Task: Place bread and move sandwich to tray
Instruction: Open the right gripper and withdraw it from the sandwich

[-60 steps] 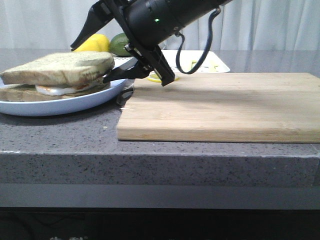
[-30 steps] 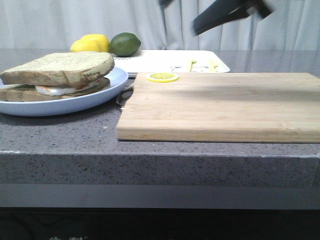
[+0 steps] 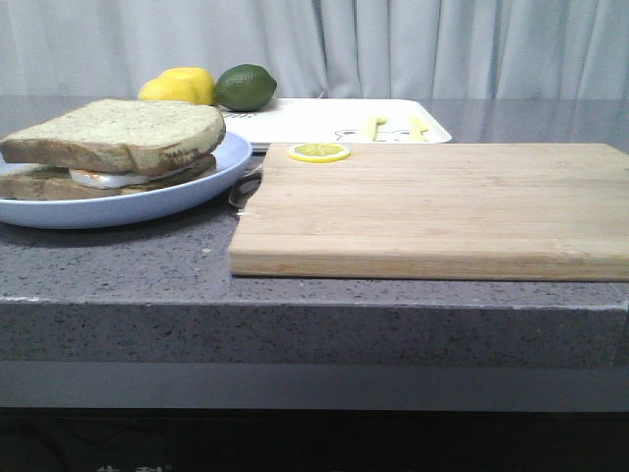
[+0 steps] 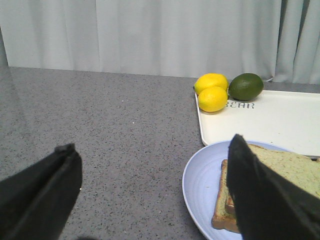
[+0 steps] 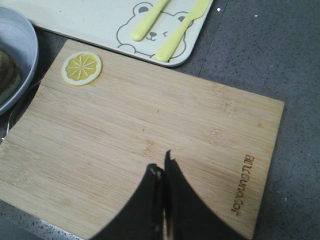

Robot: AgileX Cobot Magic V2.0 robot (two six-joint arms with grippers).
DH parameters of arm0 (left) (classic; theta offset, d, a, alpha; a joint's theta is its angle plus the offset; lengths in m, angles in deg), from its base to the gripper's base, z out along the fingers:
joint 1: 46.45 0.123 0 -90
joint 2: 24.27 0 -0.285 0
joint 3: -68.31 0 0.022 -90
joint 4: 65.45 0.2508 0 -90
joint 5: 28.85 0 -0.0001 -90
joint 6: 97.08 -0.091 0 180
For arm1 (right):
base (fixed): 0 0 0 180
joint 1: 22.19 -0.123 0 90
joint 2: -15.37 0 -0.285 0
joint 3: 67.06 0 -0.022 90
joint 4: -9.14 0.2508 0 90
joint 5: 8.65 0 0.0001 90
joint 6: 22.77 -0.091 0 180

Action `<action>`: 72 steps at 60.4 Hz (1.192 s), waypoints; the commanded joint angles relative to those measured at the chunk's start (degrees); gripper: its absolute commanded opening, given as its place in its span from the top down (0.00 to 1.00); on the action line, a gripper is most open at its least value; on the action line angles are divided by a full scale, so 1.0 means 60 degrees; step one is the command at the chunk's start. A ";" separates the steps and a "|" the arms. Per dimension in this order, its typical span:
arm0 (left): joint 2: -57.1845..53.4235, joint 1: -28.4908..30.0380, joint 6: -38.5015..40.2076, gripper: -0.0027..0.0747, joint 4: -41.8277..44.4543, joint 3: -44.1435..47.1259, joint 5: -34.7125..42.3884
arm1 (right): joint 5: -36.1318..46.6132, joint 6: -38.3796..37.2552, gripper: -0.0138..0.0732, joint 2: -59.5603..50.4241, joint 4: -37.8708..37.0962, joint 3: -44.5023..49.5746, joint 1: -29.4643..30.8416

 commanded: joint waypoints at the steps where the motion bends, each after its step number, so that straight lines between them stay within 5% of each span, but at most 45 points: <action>1: 0.0092 0.0029 0.0076 0.21 0.0008 -0.0356 0.0811 | 0.1226 0.0328 0.94 -0.0986 -0.0008 0.0592 0.0036; 18: 0.0092 0.0029 0.0076 0.21 0.0008 -0.0356 0.0828 | 0.4831 0.0397 0.94 -0.4677 0.0312 0.4890 0.0036; 33: 0.0092 0.0029 0.0076 0.21 0.0008 -0.0356 0.0872 | 0.6129 0.0397 0.94 -0.7836 0.0312 0.7720 0.0036; 51: 0.0131 0.0029 0.0076 0.21 -0.0139 -0.0383 0.0971 | 0.6732 0.0397 0.94 -0.8674 0.0312 0.8342 0.0036; 72: 0.3635 0.0029 0.0076 0.21 -0.0529 -0.2705 -0.2493 | 0.6732 0.0397 0.94 -0.8674 0.0312 0.8342 0.0036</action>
